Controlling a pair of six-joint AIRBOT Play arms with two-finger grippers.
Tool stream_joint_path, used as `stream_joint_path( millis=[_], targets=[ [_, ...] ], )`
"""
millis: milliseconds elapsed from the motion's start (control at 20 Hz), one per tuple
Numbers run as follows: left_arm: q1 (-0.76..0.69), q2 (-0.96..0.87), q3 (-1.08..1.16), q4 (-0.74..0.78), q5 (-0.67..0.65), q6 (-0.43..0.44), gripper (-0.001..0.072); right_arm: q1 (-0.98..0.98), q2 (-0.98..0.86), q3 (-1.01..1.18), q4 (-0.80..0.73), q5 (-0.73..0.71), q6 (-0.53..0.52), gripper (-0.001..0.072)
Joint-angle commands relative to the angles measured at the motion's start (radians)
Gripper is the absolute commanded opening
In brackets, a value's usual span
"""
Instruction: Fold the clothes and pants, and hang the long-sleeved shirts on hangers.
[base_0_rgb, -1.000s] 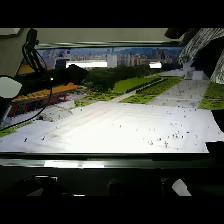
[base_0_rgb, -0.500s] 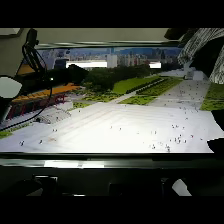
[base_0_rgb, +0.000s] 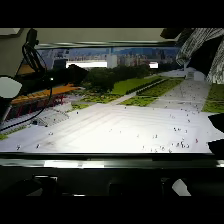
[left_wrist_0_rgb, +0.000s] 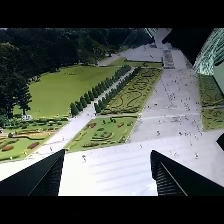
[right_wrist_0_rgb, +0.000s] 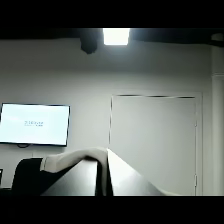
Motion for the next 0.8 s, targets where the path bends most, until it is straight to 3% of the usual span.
stream_joint_path(
  millis=[0,350,550,750],
  targets=[
    [0.000,0.000,0.000,0.000,0.000,0.000,0.0614,-0.001,0.000,0.007,-0.054,0.025,0.004,0.0024],
    [0.000,0.000,0.000,0.000,0.000,0.000,0.0614,-0.001,0.000,0.008,-0.204,0.033,0.133,0.0025],
    [0.000,0.000,0.000,0.000,0.000,0.000,0.0614,-0.038,0.000,0.008,-0.204,0.051,0.161,0.0025],
    [0.000,0.000,0.000,0.000,0.000,0.000,0.0614,-0.238,-0.003,0.007,-0.190,0.056,0.404,0.0025]
  ],
)
